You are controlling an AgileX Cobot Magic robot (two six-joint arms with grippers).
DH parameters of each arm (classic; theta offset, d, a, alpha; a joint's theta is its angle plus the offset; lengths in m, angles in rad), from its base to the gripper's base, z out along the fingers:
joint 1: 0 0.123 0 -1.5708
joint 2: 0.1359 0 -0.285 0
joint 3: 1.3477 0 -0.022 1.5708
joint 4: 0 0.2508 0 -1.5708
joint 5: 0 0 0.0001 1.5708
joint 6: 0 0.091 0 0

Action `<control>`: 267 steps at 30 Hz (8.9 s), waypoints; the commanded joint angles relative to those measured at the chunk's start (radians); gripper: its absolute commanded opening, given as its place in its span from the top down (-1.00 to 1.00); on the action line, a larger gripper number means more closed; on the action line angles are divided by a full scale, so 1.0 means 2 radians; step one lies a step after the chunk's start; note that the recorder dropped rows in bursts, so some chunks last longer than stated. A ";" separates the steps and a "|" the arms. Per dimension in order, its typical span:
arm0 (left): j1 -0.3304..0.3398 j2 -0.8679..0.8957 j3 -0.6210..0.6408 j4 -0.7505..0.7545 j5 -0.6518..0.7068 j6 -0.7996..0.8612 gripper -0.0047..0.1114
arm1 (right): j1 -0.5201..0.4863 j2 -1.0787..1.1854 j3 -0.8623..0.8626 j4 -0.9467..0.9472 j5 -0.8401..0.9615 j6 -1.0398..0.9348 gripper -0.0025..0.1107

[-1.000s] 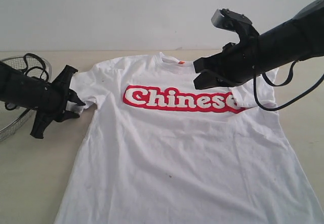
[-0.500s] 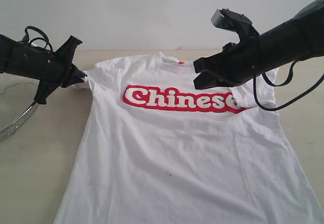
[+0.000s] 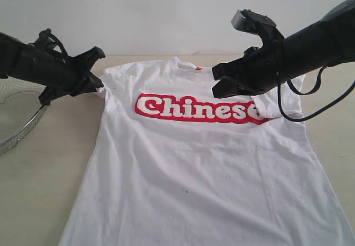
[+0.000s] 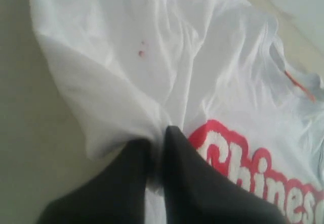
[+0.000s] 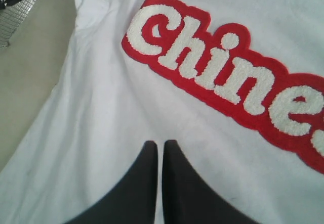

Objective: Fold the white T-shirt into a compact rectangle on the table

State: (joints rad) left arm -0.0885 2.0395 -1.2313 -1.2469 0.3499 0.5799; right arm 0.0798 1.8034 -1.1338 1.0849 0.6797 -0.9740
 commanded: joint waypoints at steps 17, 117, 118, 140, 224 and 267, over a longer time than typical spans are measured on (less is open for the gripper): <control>-0.071 0.041 -0.003 0.070 0.025 0.090 0.82 | 0.000 -0.005 -0.003 0.002 0.003 0.015 0.96; 0.002 0.126 -0.159 -0.091 0.149 0.056 0.83 | 0.000 -0.005 -0.003 0.002 0.008 0.024 0.96; 0.001 0.126 -0.162 -0.094 0.150 0.066 0.83 | 0.000 -0.005 -0.003 0.002 0.007 0.024 0.96; -0.034 0.135 -0.205 -0.111 0.187 0.109 0.83 | 0.000 -0.005 -0.003 0.002 0.008 0.027 0.96; 0.009 0.153 -0.251 0.110 0.272 -0.103 -0.14 | 0.000 -0.005 -0.003 0.001 -0.017 0.025 0.96; 0.010 0.179 -0.274 0.087 0.230 -0.116 -0.14 | 0.000 -0.005 -0.003 0.002 -0.022 0.026 0.96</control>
State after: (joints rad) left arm -0.0652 2.3960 -1.7725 -1.0706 0.8187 0.3519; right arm 0.0798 1.8034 -1.1355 1.0849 0.6356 -0.9157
